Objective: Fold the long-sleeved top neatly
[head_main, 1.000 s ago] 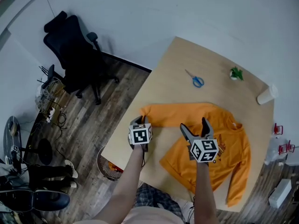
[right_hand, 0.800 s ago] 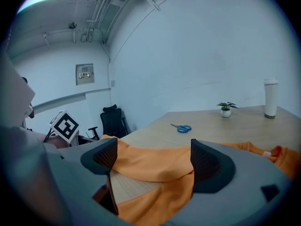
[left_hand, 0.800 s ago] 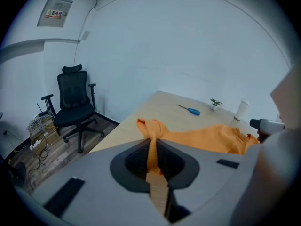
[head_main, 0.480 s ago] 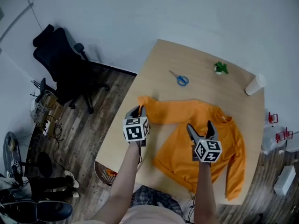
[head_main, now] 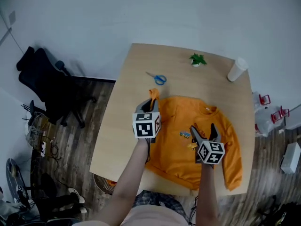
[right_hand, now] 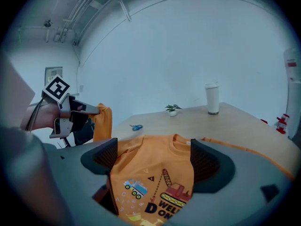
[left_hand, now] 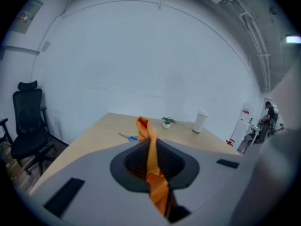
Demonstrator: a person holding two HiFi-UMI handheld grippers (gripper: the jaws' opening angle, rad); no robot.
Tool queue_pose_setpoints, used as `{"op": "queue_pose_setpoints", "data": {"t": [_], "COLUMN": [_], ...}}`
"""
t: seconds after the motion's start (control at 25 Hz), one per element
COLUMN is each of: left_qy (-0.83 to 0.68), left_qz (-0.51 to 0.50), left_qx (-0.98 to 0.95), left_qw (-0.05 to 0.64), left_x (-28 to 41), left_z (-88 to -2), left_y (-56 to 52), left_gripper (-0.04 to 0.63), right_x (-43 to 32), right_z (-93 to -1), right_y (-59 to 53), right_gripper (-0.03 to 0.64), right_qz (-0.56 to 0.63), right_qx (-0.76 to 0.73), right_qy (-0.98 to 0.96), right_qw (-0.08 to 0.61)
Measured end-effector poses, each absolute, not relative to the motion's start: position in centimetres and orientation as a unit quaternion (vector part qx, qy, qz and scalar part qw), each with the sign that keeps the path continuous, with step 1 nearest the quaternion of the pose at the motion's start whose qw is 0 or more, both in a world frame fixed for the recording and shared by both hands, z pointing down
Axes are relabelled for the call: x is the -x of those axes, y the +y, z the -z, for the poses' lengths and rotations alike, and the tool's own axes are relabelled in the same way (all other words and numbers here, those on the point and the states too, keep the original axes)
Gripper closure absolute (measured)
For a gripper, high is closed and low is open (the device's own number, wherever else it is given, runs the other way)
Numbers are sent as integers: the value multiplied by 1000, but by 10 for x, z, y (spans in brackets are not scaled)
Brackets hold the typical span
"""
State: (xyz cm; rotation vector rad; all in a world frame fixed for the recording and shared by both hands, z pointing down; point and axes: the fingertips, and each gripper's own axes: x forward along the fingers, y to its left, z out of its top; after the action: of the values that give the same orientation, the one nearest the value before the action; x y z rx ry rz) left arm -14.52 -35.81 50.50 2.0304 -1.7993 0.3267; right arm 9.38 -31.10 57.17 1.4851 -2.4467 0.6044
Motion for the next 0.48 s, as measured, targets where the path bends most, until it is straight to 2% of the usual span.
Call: {"op": "queue_pose_setpoints", "data": {"t": [0.48], "left_qy": [-518], "left_qz": [-150], "left_qx": [-820], "left_qw": [191], "left_x": [-43], "left_z": [-533], "left_y": [-378], "left_gripper": [568], "right_x": [-203], "right_z": [-578], "right_y": [-281], "right_gripper": [150], "right_qz": [-219], "right_qx": [-586], "right_qy": [-773], "right_qw": [107]}}
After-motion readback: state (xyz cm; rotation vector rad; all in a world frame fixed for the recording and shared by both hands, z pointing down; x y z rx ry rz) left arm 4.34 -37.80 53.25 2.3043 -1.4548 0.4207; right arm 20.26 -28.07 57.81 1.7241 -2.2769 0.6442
